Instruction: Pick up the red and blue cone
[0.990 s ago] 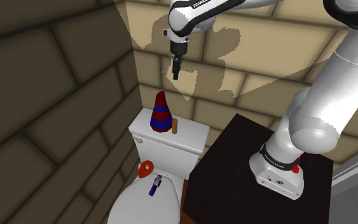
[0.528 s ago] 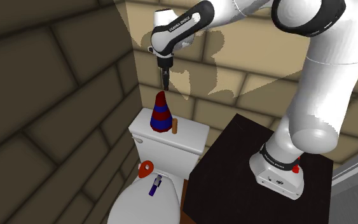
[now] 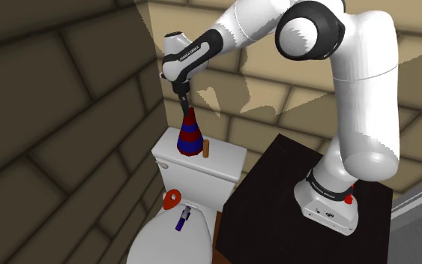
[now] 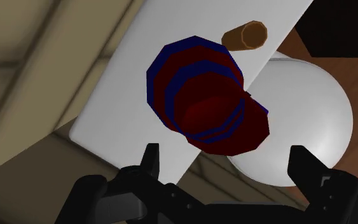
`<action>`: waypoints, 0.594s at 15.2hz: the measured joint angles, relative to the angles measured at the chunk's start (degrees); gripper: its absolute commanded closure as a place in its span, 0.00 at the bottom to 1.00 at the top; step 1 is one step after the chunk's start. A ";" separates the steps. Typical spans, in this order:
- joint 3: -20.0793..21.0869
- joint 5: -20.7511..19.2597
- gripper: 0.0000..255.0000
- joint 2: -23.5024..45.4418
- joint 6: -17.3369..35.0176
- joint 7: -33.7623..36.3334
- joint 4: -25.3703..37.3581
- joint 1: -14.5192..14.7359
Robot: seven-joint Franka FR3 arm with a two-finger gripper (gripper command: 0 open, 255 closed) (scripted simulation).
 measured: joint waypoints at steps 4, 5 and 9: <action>0.22 0.10 0.00 2.10 2.02 -0.35 0.02 -0.06; 0.29 0.16 0.00 2.69 2.63 -0.29 0.00 -0.02; 0.39 0.31 1.00 3.77 3.97 -0.45 -0.21 -0.14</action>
